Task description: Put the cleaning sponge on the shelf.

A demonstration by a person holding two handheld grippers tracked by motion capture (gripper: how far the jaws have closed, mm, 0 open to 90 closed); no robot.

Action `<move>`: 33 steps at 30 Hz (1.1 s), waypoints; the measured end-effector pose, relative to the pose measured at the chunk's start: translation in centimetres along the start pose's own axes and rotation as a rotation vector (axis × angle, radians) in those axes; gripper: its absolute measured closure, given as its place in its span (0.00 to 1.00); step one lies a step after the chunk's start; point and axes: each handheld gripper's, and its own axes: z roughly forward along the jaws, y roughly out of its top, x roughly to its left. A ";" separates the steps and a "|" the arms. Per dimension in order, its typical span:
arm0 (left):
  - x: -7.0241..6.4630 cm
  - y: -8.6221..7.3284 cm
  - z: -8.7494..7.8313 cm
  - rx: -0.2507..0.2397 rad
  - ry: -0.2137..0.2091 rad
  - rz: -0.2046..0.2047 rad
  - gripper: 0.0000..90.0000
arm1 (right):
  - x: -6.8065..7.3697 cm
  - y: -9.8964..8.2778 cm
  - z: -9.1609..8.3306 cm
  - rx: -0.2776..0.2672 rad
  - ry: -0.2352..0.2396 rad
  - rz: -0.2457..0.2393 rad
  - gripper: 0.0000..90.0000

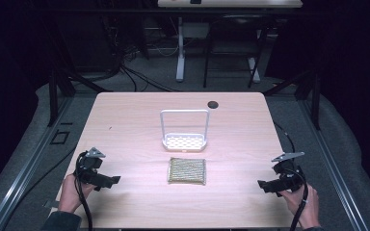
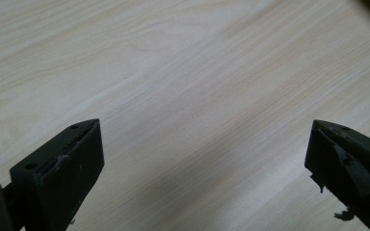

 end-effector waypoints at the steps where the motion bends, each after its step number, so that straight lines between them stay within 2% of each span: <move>1: -0.1 0.0 0.0 0.003 -0.002 0.008 0.00 | 0.0 0.0 0.0 0.000 0.000 0.000 0.04; 3: -0.2 0.1 0.1 0.003 -0.018 0.020 0.00 | 0.0 0.0 0.1 0.012 0.002 0.002 0.04; 8: -0.8 0.8 -0.1 -0.013 -0.056 0.055 0.00 | 0.0 0.1 -0.1 -0.001 0.004 0.003 0.04; 10: -1.0 0.9 -0.1 -0.024 -0.048 0.057 0.00 | 0.0 0.1 -0.1 0.002 0.007 0.001 0.04; 13: -1.1 1.1 -0.1 -0.029 -0.054 0.070 0.00 | 0.1 0.0 0.0 0.000 0.006 -0.002 0.05; 14: -1.1 1.3 -0.1 -0.032 -0.067 0.077 0.00 | 0.1 0.1 0.0 0.005 0.007 -0.009 0.05; 20: -1.3 1.7 -0.1 -0.040 -0.069 0.098 0.00 | 0.3 0.3 0.1 0.007 0.014 -0.026 0.05; 25: -1.2 2.3 0.0 -0.050 -0.077 0.106 0.00 | 0.1 0.5 0.0 -0.016 0.038 -0.015 0.05; 27: -1.5 2.6 0.0 -0.042 -0.054 0.099 0.00 | 0.1 0.5 0.0 -0.017 0.039 -0.017 0.05; 28: -1.6 3.1 -0.2 -0.041 -0.079 0.102 0.00 | -0.1 0.5 0.2 -0.016 0.050 -0.013 0.05; 29: -1.6 3.1 -0.2 -0.041 -0.079 0.102 0.00 | -0.1 0.5 0.2 -0.016 0.050 -0.013 0.05; 33: -2.2 3.9 -0.3 -0.040 -0.085 0.143 0.00 | -0.2 0.7 0.5 -0.004 0.054 -0.013 0.05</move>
